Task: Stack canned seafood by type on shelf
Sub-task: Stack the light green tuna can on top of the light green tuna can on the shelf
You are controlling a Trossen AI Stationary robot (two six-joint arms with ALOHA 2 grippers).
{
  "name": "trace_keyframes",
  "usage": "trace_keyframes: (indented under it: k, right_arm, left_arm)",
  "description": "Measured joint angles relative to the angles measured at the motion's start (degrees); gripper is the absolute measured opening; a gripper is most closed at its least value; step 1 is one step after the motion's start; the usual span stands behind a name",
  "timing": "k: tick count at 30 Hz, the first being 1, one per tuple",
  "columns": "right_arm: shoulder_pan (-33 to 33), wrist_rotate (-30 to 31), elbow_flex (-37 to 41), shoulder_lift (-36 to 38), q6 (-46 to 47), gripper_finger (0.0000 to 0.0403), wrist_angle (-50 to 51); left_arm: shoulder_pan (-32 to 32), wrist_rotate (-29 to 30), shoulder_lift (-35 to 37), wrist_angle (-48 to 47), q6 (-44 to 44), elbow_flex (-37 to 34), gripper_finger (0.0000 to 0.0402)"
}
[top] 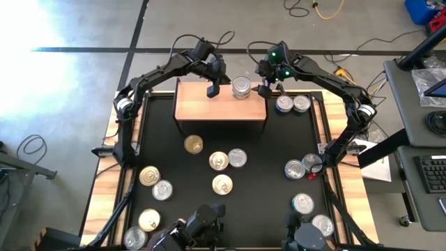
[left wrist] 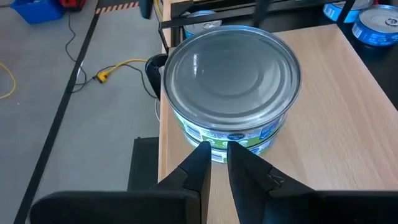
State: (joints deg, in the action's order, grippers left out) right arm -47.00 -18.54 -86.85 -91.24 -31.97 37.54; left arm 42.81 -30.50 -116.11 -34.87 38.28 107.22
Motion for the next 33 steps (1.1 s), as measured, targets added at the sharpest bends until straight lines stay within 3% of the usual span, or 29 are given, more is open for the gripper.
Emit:
trace_keyframes:
  k: [9,19,27,33]
  right_arm:
    - [-0.2,0.6,0.0,0.0,-0.5,0.04,-0.1]
    - [-0.2,2.2,0.0,0.0,-0.7,0.04,-1.0]
    - [0.2,1.5,0.7,0.0,1.0,0.04,-1.0]
    - [0.1,1.5,0.9,0.0,1.3,0.04,-1.0]
  left_arm:
    - [-1.5,-3.1,0.0,-4.5,3.1,-0.1,0.0038]
    - [-1.4,-1.9,0.0,-4.4,3.2,-0.1,0.0038]
    - [0.3,-1.2,-0.6,8.1,-4.4,-2.7,0.0038]
    - [-0.6,-1.5,-0.7,8.3,-3.2,-4.9,0.0038]
